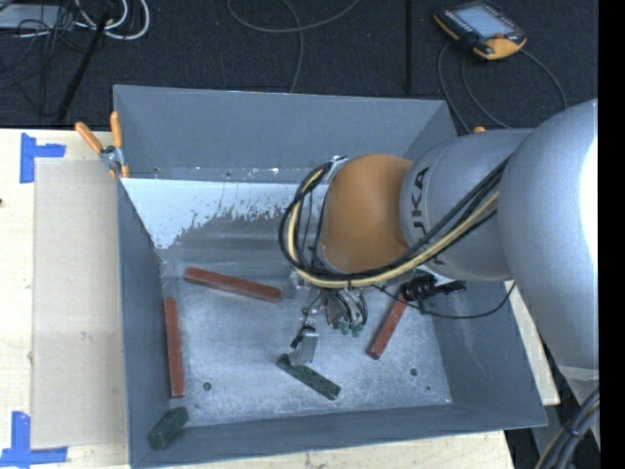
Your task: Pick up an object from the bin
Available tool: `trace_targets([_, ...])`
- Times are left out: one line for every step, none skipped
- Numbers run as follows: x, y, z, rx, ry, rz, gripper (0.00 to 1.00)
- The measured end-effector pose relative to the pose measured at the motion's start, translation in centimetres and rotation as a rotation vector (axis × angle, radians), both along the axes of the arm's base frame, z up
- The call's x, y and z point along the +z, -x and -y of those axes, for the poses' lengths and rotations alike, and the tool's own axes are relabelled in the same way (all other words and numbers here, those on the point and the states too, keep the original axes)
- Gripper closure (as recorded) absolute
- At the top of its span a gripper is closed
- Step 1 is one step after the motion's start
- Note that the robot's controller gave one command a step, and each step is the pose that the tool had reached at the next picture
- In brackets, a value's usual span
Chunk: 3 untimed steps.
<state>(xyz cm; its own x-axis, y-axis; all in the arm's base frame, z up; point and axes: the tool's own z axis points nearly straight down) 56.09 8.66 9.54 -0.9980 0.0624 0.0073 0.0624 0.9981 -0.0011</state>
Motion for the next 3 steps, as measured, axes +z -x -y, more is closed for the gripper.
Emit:
trace_targets([-0.1, -1.8, -3.3, 0.170, -0.001, 0.007, 0.00])
trace_targets([-1.1, -3.5, -3.8, 0.352, -0.006, 0.010, 0.00])
trace_targets([-1.8, -4.6, -3.2, 0.235, -0.001, 0.010, 0.00])
